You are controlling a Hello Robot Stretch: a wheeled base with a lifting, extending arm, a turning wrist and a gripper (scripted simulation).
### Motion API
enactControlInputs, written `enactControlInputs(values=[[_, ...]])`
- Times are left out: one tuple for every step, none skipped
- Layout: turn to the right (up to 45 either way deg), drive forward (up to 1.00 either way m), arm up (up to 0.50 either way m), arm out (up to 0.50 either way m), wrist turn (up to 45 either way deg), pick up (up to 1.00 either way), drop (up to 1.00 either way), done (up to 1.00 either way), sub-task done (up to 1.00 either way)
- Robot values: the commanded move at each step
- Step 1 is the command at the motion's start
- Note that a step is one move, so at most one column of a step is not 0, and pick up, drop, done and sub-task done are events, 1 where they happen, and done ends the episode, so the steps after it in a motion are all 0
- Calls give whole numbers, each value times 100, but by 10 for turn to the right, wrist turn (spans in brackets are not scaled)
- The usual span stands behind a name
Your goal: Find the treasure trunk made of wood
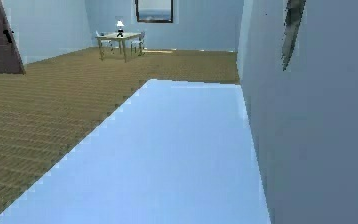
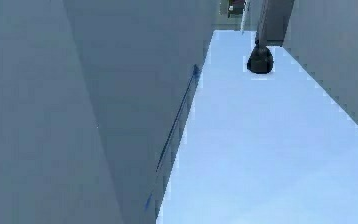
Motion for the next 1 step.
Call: enactControlInputs(values=[[30, 0, 0, 0, 0, 0, 0, 0, 0]])
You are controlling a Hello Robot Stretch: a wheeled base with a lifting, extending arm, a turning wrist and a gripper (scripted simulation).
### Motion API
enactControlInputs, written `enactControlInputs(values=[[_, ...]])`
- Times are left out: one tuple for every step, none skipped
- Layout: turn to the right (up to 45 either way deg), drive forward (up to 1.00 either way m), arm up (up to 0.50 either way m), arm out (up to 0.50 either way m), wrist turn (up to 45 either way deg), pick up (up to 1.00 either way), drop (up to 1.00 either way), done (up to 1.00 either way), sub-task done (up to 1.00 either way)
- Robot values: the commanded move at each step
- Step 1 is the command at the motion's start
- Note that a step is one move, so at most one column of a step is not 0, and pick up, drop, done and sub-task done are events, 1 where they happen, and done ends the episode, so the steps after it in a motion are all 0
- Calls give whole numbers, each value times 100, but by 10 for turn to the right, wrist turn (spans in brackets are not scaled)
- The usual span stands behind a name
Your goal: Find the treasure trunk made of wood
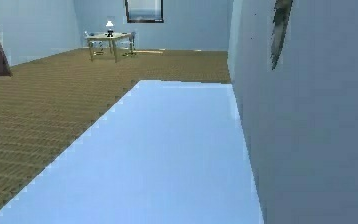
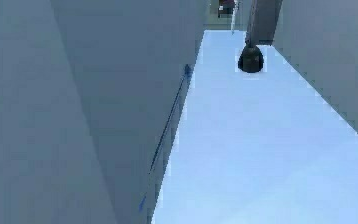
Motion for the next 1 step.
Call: enactControlInputs(values=[[0, 100, 0, 0, 0, 0, 0, 0, 0]])
